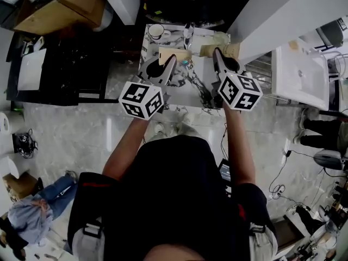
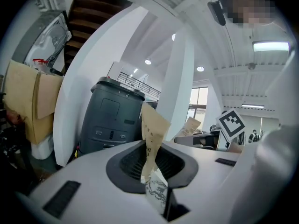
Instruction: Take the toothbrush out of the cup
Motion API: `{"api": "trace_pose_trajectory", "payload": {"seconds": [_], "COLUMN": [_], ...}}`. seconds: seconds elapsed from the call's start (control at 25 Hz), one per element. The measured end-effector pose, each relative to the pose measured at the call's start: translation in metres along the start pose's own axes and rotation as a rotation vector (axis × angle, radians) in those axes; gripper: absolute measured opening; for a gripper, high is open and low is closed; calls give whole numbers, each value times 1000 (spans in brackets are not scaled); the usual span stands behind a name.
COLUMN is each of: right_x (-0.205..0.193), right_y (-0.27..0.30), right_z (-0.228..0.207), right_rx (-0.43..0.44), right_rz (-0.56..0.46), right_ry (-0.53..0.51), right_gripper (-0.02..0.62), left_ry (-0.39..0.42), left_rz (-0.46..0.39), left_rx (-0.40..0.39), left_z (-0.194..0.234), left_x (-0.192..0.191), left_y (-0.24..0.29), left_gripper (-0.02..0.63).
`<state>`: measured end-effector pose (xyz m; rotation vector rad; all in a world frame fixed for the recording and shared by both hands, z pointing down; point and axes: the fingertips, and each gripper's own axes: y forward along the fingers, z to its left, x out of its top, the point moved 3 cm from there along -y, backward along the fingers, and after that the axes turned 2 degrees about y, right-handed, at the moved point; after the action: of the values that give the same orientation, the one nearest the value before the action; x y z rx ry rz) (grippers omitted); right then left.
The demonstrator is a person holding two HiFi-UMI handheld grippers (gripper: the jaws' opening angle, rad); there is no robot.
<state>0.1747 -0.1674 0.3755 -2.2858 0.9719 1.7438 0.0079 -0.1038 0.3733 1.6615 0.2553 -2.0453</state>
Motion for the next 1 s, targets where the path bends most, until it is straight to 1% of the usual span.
{"api": "trace_pose_trajectory", "payload": {"seconds": [0.24,0.48,1.0], "right_x": [-5,-15,-33], "right_y": [-15,-30,-57], "right_z": [30,61,126], "right_rx": [-4,-7,-6], "right_rz": [-10,-28,-52], "right_ry": [-13,-20,-51], "right_gripper": [77,77,77], "left_ry": [11,15,35], "left_rz": [-25,-35,-76], "left_rx": [-20,-41,-64], "left_z": [3,7,16], "left_x": [8,7,15], "left_y": [-26,-55,-114], "left_gripper": [57,57,57]}}
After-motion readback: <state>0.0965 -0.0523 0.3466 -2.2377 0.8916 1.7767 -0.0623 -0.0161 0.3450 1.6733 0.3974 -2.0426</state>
